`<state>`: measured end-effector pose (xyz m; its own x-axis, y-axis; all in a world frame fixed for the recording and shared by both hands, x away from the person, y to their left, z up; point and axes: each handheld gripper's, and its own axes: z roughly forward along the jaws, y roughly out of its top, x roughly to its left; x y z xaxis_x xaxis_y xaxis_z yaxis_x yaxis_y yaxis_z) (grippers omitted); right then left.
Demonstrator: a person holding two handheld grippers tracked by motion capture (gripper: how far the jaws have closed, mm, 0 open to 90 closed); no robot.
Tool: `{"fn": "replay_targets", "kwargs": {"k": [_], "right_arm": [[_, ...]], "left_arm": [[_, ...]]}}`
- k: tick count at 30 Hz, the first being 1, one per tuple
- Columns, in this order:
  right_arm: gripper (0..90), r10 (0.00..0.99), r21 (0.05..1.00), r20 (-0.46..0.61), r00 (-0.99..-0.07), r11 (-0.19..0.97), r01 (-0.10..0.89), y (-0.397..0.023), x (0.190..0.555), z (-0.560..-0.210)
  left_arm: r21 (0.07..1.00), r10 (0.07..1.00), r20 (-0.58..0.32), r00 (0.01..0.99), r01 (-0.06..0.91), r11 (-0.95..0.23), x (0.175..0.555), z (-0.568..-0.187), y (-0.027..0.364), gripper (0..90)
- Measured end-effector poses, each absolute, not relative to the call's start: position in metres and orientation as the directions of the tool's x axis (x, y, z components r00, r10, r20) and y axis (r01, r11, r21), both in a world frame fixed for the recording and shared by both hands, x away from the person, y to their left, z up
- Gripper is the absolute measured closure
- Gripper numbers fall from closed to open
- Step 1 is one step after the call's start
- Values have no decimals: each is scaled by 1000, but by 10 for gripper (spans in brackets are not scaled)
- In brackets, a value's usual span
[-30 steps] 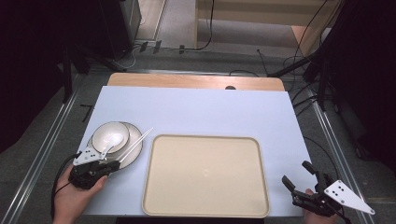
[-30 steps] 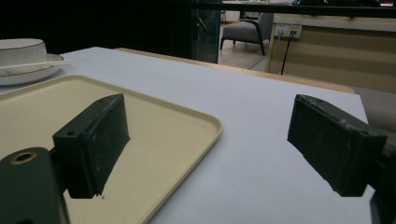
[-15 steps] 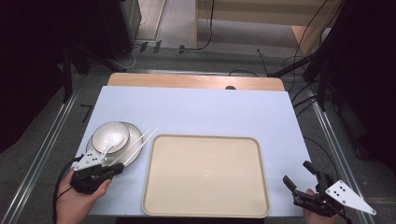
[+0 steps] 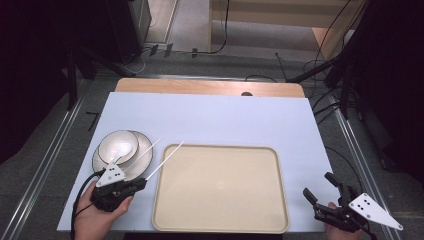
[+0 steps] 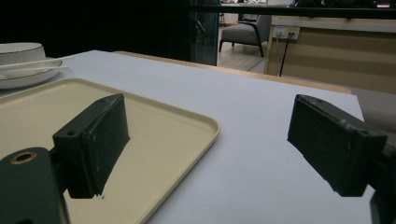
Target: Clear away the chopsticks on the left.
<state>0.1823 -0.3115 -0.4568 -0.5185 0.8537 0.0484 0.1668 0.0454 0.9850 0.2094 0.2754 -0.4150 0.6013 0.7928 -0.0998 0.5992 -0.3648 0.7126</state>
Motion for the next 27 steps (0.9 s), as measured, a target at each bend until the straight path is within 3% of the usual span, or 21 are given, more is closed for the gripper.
{"fn": "replay_targets", "kwargs": {"k": [27], "right_arm": [[129, 852, 984, 51, -520, 46, 171, -313, 183, -458]], "left_arm": [[655, 770, -214, 601, 673, -343, 219, -446, 211, 862]]}}
